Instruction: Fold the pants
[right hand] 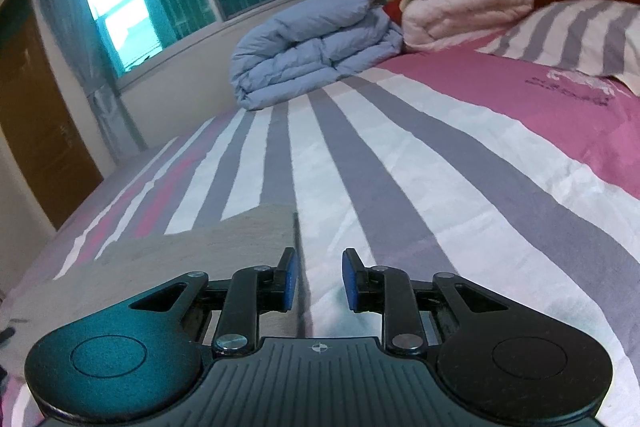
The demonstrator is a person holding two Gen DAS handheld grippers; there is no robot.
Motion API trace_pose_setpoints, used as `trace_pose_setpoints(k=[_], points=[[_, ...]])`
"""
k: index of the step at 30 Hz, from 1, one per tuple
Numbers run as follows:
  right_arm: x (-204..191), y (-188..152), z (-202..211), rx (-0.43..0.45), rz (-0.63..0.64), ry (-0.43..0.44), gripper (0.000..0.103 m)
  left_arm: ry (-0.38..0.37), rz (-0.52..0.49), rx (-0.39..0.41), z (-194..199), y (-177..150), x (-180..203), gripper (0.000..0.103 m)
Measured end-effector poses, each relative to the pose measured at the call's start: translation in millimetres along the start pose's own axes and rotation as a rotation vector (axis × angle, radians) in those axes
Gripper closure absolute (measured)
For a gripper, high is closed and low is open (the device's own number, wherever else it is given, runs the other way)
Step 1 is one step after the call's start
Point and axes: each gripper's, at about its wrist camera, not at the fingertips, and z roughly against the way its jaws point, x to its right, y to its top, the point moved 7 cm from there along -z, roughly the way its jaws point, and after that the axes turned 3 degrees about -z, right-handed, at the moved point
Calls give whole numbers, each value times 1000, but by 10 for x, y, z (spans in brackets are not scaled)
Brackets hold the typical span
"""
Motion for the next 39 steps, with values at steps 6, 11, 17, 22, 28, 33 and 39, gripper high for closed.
trace_pose_setpoints(k=[6, 11, 17, 22, 28, 33, 39], points=[[166, 173, 63, 9, -28, -8, 78, -88, -210, 75, 272, 134, 1031, 74], [424, 357, 145, 20, -89, 2, 78, -186, -426, 49, 194, -102, 2168, 74], [913, 548, 330, 44, -206, -30, 78, -241, -601, -11, -115, -1008, 3220, 74], [1275, 676, 513, 71, -249, -45, 78, -271, -793, -68, -218, -2008, 3729, 74], [1586, 574, 601, 62, -309, -45, 77, -195, -1007, -143, -450, -2952, 3903, 74], [1742, 425, 646, 38, -353, -54, 77, -167, -1123, -149, -470, -3270, 3955, 74], [1811, 305, 734, 31, -369, -78, 76, -220, -1165, -214, -525, -3469, 3983, 46]])
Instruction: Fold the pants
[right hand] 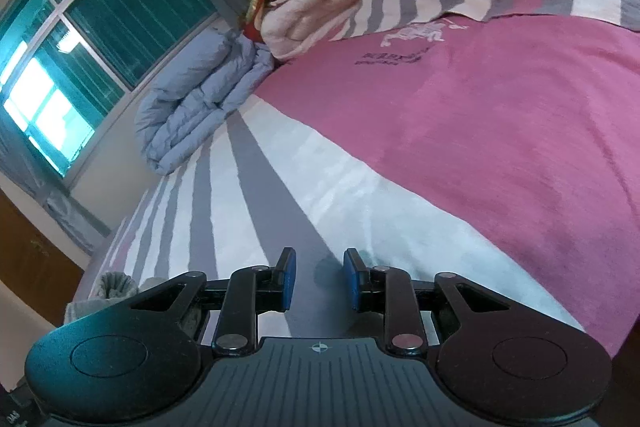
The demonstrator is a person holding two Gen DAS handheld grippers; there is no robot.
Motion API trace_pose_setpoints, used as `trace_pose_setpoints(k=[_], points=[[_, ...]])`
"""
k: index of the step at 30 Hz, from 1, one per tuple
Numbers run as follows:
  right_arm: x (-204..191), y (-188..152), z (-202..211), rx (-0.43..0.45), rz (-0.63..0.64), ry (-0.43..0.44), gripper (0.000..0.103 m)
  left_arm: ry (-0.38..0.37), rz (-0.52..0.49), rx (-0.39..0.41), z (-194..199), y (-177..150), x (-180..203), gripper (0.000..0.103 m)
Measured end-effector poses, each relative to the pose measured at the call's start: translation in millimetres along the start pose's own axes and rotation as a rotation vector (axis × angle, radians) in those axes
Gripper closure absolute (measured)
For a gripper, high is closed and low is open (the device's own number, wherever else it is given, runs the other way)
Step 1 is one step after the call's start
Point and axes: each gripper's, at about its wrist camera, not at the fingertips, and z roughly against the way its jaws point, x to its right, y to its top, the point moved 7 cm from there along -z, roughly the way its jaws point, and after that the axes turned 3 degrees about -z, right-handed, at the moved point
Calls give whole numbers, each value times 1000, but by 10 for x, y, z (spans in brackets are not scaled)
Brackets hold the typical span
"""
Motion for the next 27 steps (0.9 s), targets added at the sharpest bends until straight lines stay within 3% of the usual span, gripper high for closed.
trace_pose_setpoints(k=[1, 2, 4, 7, 12, 16, 18, 19, 20, 24, 27], points=[[4, -2, 7, -1, -2, -3, 76, -53, 10, 14, 18, 6, 51, 25], [-3, -4, 20, -1, -4, -4, 76, -86, 10, 33, 40, 25, 96, 22], [-45, -8, 49, 1, 4, -7, 76, -87, -2, 45, 105, 43, 146, 26], [-123, -12, 131, 12, 26, -4, 75, -96, 100, 87, 340, 89, -78, 34], [-437, -104, 210, -11, 45, 107, 75, 23, 272, 203, 1072, -114, -994, 28], [-982, -338, 147, -76, 78, 270, 75, 201, 357, 154, 1458, -602, -1819, 24], [-1256, -475, 79, -111, 85, 321, 62, 278, 430, 99, 1579, -888, -2180, 25], [-1390, -545, 45, -120, 87, 337, 38, 307, 471, 81, 1639, -1027, -2337, 25], [-1487, -600, 18, -122, 87, 345, 29, 329, 508, 65, 1683, -1135, -2451, 25], [-1860, -825, -106, -172, 99, 397, 30, 389, 662, 37, 1807, -1513, -2722, 25], [-2023, -966, -240, -223, 75, 417, 30, 400, 753, 96, 1914, -1587, -2864, 24]])
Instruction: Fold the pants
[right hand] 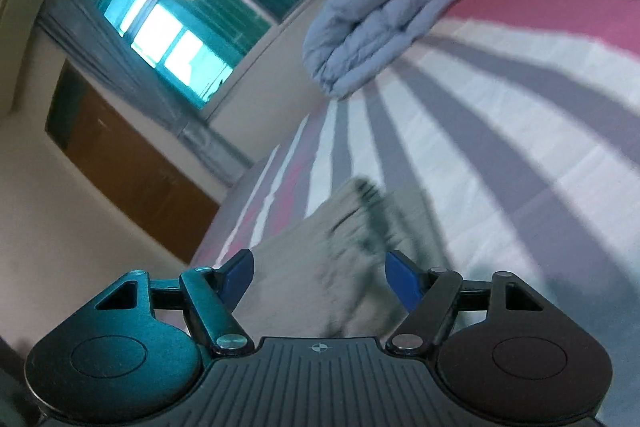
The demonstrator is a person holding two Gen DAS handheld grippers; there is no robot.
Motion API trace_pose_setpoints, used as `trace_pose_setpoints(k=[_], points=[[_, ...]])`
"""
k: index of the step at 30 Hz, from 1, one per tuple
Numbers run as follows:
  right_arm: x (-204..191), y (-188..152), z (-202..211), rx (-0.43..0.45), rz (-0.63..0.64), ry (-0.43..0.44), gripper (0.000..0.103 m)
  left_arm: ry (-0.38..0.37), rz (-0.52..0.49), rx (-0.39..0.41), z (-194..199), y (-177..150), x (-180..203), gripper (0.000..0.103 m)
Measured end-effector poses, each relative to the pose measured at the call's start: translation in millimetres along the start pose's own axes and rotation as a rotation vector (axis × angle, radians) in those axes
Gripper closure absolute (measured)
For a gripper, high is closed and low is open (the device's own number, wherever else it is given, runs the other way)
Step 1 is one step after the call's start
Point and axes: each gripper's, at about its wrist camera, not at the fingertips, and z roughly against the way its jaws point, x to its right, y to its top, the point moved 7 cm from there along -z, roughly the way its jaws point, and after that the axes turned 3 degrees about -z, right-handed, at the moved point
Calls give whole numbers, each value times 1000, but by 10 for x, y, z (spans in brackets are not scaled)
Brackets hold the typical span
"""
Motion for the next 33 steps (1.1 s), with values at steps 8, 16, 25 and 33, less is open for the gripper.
trace_pose_setpoints(k=[8, 16, 25, 33], points=[[214, -178, -660, -143, -172, -112, 64, -13, 75, 0, 4, -29, -135, 23], [165, -12, -116, 55, -142, -60, 81, 2, 110, 0, 23, -79, -265, 23], [345, -65, 95, 21, -176, -58, 24, -6, 62, -16, -16, -118, -104, 23], [477, -220, -356, -92, -307, -49, 26, -9, -8, -21, 7, -130, -11, 21]])
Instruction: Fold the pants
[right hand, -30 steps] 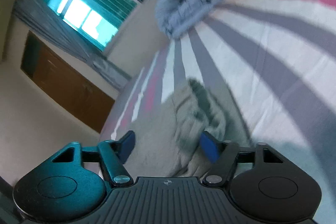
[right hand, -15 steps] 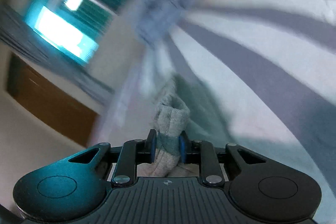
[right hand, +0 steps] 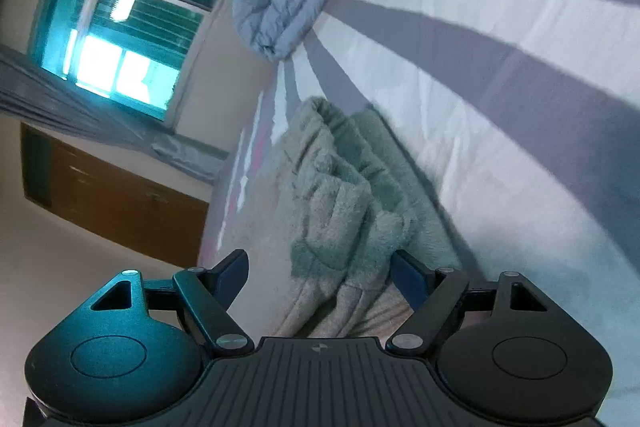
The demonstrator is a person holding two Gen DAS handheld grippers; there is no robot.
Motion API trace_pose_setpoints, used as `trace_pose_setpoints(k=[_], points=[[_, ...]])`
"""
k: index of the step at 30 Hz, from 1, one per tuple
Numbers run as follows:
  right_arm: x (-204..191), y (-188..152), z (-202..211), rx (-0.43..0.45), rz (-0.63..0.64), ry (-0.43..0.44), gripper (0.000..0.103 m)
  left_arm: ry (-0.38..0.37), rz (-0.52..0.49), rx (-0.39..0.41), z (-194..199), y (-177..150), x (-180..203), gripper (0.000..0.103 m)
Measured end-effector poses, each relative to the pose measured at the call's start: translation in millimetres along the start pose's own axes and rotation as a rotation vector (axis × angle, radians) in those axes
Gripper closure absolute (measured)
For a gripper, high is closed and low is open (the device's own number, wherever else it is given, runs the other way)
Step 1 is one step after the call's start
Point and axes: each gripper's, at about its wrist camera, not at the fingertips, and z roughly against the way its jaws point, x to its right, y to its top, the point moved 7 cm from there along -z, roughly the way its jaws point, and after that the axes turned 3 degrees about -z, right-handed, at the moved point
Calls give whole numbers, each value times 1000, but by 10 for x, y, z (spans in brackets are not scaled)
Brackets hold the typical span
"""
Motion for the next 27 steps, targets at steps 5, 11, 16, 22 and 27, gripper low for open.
trace_pose_setpoints(k=[5, 11, 16, 22, 27], points=[[-42, -7, -91, -6, 75, -102, 58, 31, 26, -24, -56, -26, -52, 21], [9, -33, -112, -19, 107, -106, 59, 20, -16, -39, -91, -54, 15, 21], [-93, -19, -217, -12, 150, -144, 62, 17, -25, -46, -98, -64, 23, 21], [-397, -27, -136, 10, 124, -1, 69, 24, -19, -58, -104, -79, 15, 21], [-668, 71, 144, 120, 65, 186, 69, 32, -29, -57, -92, -74, 24, 21]])
